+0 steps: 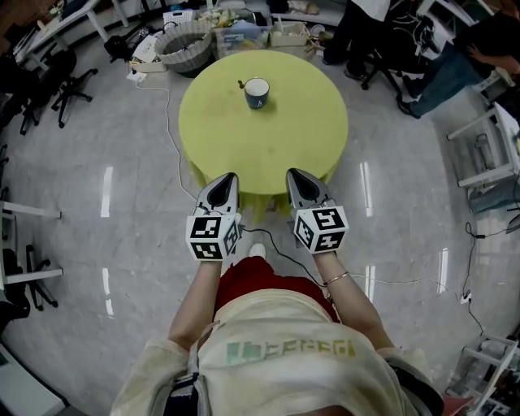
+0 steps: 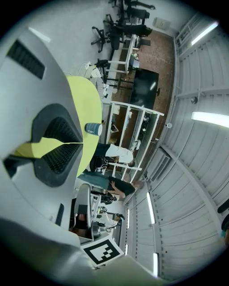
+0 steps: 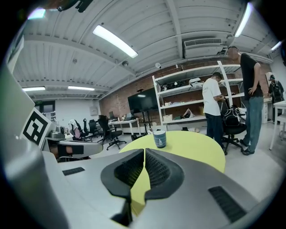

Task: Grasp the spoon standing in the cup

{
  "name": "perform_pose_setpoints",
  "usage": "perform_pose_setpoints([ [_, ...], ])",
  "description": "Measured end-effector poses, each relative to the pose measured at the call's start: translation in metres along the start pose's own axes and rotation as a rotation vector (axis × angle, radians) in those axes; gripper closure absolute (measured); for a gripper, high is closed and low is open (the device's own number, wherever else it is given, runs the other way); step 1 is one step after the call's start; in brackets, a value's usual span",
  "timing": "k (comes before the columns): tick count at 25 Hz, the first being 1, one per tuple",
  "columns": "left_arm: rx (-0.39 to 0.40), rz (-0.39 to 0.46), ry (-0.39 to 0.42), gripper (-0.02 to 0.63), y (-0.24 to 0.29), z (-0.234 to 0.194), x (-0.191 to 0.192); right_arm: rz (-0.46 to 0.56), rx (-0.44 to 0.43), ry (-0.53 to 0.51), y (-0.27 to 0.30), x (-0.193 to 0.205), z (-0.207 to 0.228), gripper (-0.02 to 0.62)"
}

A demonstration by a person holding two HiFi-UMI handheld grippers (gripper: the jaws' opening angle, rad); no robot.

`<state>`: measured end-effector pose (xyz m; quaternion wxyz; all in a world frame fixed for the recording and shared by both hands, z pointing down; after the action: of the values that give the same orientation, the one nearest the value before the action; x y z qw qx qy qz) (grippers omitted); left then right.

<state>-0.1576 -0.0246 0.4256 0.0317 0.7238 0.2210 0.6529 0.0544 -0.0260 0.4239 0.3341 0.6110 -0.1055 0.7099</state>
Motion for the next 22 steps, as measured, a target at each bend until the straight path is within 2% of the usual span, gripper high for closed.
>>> perform_pose_setpoints([
  [4, 0.008, -0.003, -0.024, 0.578, 0.015, -0.007, -0.005, -0.01, 0.006, 0.004, 0.015, -0.003, 0.009, 0.557],
  [11, 0.013, -0.013, -0.006, 0.578, 0.038, -0.013, -0.011, -0.007, 0.036, 0.018, 0.029, -0.009, 0.026, 0.557],
  [22, 0.022, -0.008, 0.016, 0.578, 0.038, -0.019, -0.015, 0.0, 0.044, 0.008, 0.034, -0.015, 0.021, 0.557],
])
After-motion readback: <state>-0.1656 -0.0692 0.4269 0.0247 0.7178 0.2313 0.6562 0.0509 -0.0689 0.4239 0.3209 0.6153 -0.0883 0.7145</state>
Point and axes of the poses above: the fingertips, and each gripper's own axes: y forward along the fingers, z to its right, x out of its underside, the point moved 9 cm from there along -y, backward along the fingers, and after that the axes turned 11 degrees about -x, right-handed, at the moved point
